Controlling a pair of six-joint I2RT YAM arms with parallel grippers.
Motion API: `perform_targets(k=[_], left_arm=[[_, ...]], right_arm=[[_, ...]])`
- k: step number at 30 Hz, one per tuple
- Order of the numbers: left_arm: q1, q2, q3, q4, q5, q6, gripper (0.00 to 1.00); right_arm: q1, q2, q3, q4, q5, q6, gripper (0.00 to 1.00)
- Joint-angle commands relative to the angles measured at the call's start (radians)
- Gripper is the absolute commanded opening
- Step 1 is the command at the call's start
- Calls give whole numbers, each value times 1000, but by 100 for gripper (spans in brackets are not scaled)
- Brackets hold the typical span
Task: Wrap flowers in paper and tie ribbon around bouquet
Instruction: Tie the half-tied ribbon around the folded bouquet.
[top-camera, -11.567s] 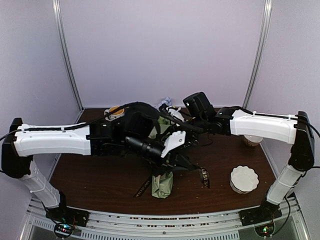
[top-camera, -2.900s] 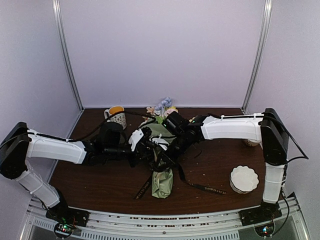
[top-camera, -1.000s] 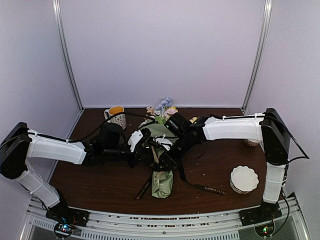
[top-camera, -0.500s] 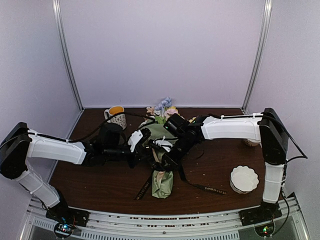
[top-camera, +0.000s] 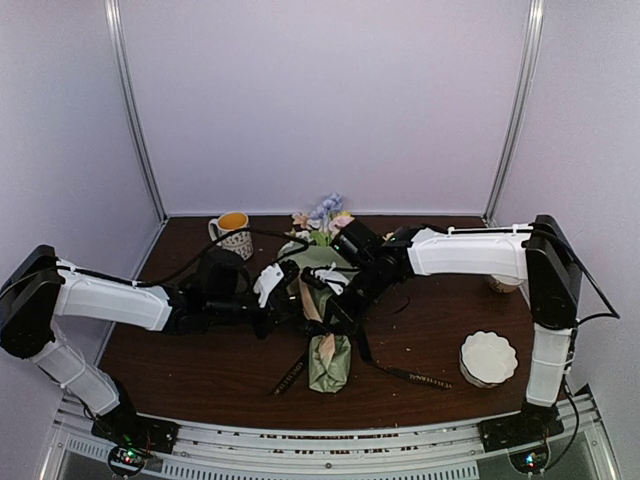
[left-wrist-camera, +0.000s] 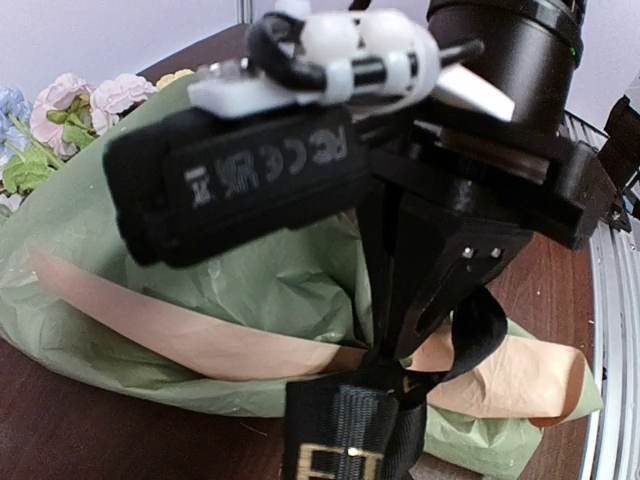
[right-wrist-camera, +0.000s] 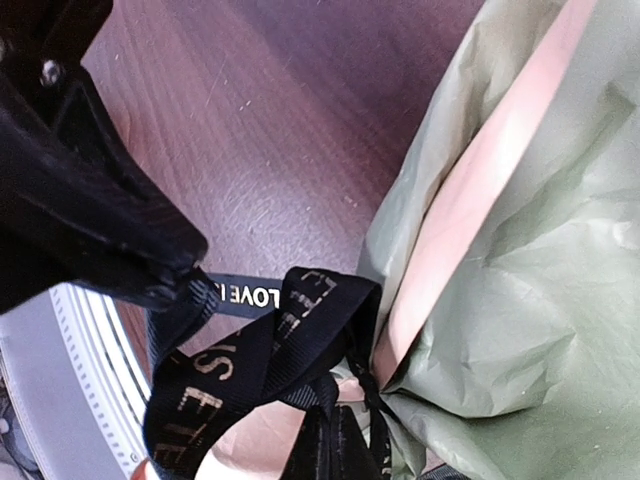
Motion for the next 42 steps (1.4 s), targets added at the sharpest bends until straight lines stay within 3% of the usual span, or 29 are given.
perform_targets(k=[1, 9, 15, 30, 42], left_arm=[[13, -15, -20, 63, -3, -20, 0], [14, 0, -20, 72, 11, -26, 0], [13, -4, -29, 79, 2, -34, 0], [28, 42, -22, -18, -65, -51, 0], [60, 26, -70, -157, -133, -202, 0]], right_arm=[[-10, -70, -29, 79, 62, 84, 1], [-12, -92, -60, 136, 45, 135, 0], [-29, -111, -83, 159, 126, 202, 0], [-113, -220, -318, 412, 140, 439, 0], [-141, -347, -569, 512, 124, 533, 0]])
